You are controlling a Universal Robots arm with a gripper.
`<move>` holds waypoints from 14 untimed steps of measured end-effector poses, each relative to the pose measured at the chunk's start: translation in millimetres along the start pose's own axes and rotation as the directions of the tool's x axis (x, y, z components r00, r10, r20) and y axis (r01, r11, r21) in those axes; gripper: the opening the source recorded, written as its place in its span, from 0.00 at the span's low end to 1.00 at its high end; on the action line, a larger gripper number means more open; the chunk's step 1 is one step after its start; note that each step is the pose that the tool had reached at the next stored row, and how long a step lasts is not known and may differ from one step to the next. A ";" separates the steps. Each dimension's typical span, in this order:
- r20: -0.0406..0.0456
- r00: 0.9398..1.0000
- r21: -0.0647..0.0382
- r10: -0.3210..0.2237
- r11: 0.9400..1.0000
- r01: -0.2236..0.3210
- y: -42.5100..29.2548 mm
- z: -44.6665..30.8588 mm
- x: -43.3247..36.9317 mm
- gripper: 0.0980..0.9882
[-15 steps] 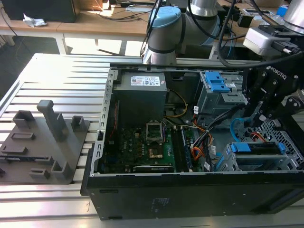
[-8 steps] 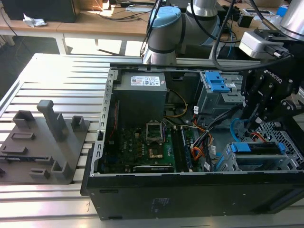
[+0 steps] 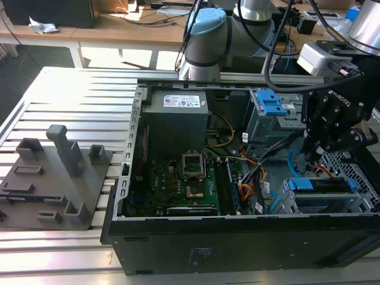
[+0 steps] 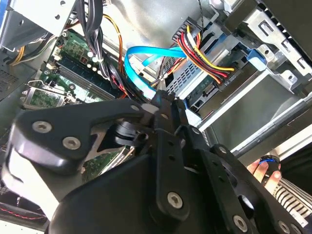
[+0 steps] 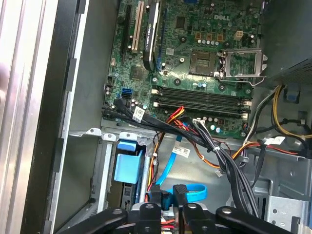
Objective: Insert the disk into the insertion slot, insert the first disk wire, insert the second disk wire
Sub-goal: 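Insert the second disk wire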
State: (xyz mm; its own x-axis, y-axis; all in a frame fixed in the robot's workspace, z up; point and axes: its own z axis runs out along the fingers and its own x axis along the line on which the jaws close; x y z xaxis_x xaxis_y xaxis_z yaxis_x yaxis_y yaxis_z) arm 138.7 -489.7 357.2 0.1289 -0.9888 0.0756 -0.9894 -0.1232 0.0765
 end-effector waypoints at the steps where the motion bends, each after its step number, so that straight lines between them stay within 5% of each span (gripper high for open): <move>1: 0.000 1.000 0.000 0.000 1.000 0.000 0.0 0.0 0.0 0.07; 11: 0.000 1.000 0.000 0.000 1.000 0.000 0.0 0.2 0.0 0.07; 14: 0.000 1.000 0.000 0.000 1.000 0.000 -9.2 -0.3 1.1 0.07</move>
State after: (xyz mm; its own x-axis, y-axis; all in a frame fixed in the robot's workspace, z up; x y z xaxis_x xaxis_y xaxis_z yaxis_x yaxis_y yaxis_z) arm 148.0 -489.7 356.9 0.1290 -0.9888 0.0756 -0.9894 -0.1232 0.0766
